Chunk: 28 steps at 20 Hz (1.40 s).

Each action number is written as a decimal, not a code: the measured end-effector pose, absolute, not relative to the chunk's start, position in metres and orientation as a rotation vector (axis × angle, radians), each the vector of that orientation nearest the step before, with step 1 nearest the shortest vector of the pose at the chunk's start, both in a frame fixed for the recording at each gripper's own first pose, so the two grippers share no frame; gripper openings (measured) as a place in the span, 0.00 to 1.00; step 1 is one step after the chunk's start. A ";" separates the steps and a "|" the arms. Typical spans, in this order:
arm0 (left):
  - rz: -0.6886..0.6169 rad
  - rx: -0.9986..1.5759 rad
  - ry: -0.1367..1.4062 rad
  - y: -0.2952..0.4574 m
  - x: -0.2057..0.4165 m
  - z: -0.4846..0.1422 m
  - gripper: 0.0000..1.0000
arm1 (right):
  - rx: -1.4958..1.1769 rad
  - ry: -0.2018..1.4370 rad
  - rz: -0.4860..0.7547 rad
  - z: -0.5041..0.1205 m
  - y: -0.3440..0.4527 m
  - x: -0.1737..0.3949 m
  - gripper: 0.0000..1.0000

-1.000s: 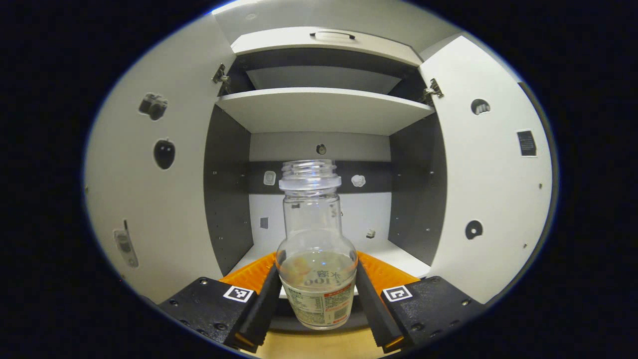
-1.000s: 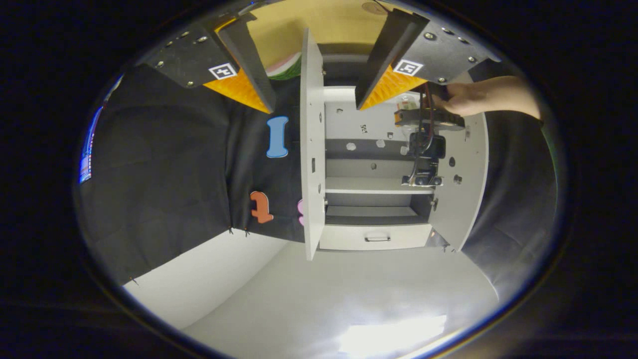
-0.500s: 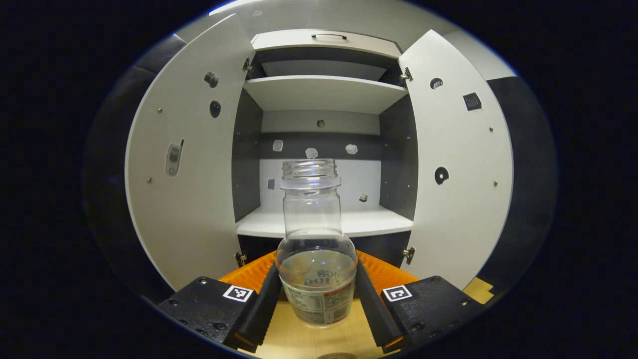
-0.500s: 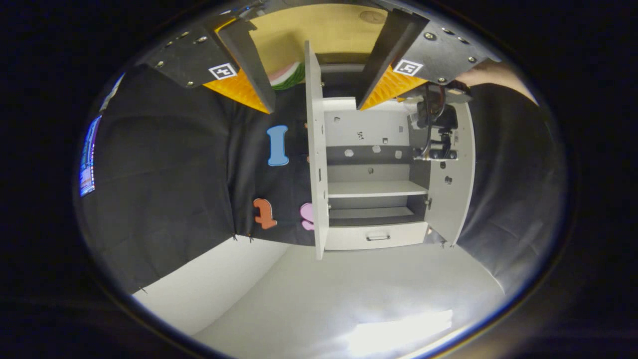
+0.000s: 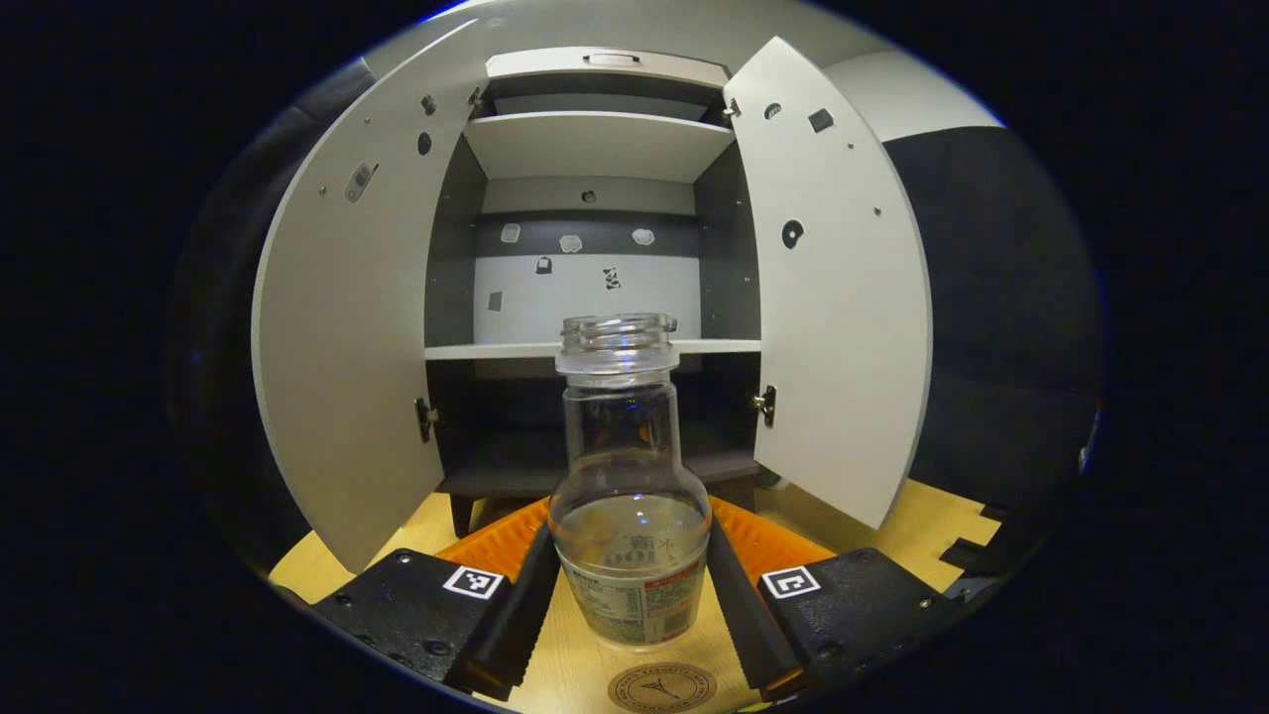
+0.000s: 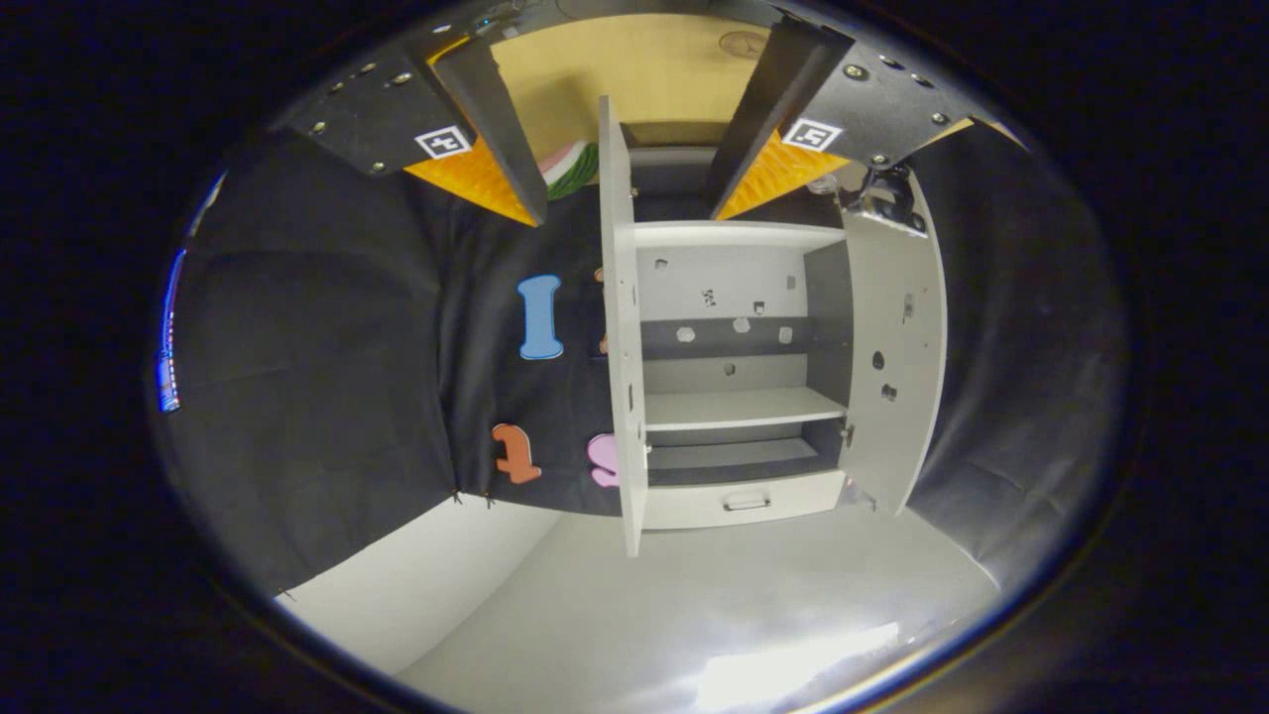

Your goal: Grasp the bottle in the cabinet with the left hand and place it on the coaster, then close the right door with the right hand and the left door with the left hand.

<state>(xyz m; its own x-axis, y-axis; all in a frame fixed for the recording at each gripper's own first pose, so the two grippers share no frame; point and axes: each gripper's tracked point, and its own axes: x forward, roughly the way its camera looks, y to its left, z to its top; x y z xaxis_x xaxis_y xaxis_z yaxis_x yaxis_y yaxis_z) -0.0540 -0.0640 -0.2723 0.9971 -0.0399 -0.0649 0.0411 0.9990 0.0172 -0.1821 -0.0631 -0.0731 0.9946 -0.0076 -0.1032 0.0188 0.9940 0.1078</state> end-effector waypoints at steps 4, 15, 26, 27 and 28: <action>-0.062 0.007 0.103 -0.072 -0.061 -0.327 0.80 | 0.093 0.146 0.039 -0.103 -0.045 -0.170 0.98; -0.144 0.061 0.179 -0.086 -0.088 -0.405 0.80 | 0.094 0.266 0.055 -0.161 -0.046 -0.159 0.98; -0.229 0.088 0.164 -0.093 -0.096 -0.354 0.96 | 0.123 0.200 -0.083 -0.123 -0.116 -0.158 0.98; -0.246 0.093 0.158 -0.095 -0.098 -0.345 0.96 | 0.120 0.188 -0.102 -0.117 -0.126 -0.158 0.98; -0.255 0.103 0.147 -0.095 -0.099 -0.334 0.96 | 0.119 0.180 -0.119 -0.112 -0.134 -0.156 0.98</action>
<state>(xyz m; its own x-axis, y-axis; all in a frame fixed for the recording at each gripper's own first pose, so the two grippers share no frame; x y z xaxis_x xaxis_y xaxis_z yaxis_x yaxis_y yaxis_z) -0.0987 -0.0949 -0.3341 0.9570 -0.2436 -0.1575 0.2586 0.9625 0.0823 -0.1565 -0.1341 -0.1116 0.9769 -0.1068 -0.1848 0.1280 0.9860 0.1067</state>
